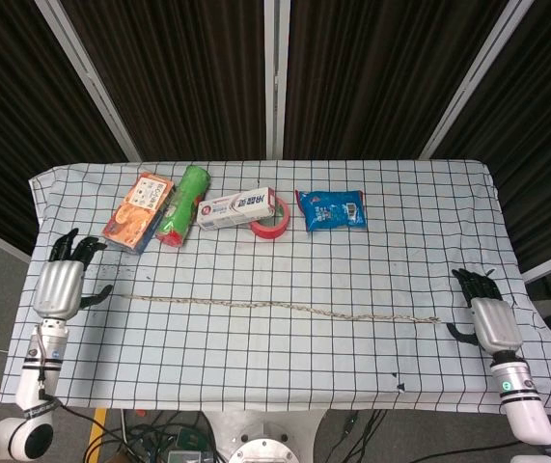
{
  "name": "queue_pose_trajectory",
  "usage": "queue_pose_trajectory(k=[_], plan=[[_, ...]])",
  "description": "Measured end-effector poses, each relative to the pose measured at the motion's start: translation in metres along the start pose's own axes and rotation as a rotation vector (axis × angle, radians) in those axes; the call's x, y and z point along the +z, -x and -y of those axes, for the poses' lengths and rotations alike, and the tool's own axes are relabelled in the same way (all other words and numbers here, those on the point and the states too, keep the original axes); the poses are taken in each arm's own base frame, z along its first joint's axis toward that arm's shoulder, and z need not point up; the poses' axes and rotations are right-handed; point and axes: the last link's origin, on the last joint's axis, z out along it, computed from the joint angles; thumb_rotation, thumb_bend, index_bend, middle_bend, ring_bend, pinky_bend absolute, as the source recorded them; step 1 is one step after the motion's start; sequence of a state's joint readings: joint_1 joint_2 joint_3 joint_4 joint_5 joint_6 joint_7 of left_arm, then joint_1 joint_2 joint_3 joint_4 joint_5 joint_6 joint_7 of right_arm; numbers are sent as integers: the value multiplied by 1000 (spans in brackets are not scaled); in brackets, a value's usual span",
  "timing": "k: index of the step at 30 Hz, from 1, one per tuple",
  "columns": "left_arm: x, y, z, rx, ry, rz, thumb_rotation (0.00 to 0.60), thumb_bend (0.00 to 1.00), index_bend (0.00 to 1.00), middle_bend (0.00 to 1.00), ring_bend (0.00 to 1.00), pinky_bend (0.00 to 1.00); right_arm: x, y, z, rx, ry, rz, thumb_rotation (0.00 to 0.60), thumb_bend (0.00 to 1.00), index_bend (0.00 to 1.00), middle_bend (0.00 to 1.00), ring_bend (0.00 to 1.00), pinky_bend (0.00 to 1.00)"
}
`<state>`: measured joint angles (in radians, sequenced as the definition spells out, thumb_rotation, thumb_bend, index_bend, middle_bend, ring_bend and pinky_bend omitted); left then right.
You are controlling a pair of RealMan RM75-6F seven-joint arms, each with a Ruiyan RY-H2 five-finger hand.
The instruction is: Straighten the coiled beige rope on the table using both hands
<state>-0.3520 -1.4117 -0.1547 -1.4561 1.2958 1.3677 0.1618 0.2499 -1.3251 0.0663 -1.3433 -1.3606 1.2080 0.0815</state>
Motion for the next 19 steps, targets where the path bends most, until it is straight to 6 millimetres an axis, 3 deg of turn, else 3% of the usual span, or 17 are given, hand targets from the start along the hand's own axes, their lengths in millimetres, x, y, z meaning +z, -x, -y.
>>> queue_pose_trajectory(k=[2, 4, 10, 19], plan=[[-8, -7, 5, 12, 3, -39, 600, 128, 193, 148, 0, 102, -8, -8, -1, -54, 3, -37, 600, 353, 0, 0, 0, 0], [-20, -12, 11, 27, 7, -70, 600, 119, 172, 137, 0, 100, -18, -16, -1, -111, 11, -75, 600, 398, 0, 0, 0, 0], [-64, -10, 33, 41, -8, -43, 600, 105, 141, 124, 0, 97, -56, -30, 1, -202, 59, -140, 600, 347, 0, 0, 0, 0], [-92, -2, 50, 20, -30, -18, 600, 105, 133, 119, 0, 89, -64, -16, -2, -198, 64, -98, 600, 353, 0, 0, 0, 0]])
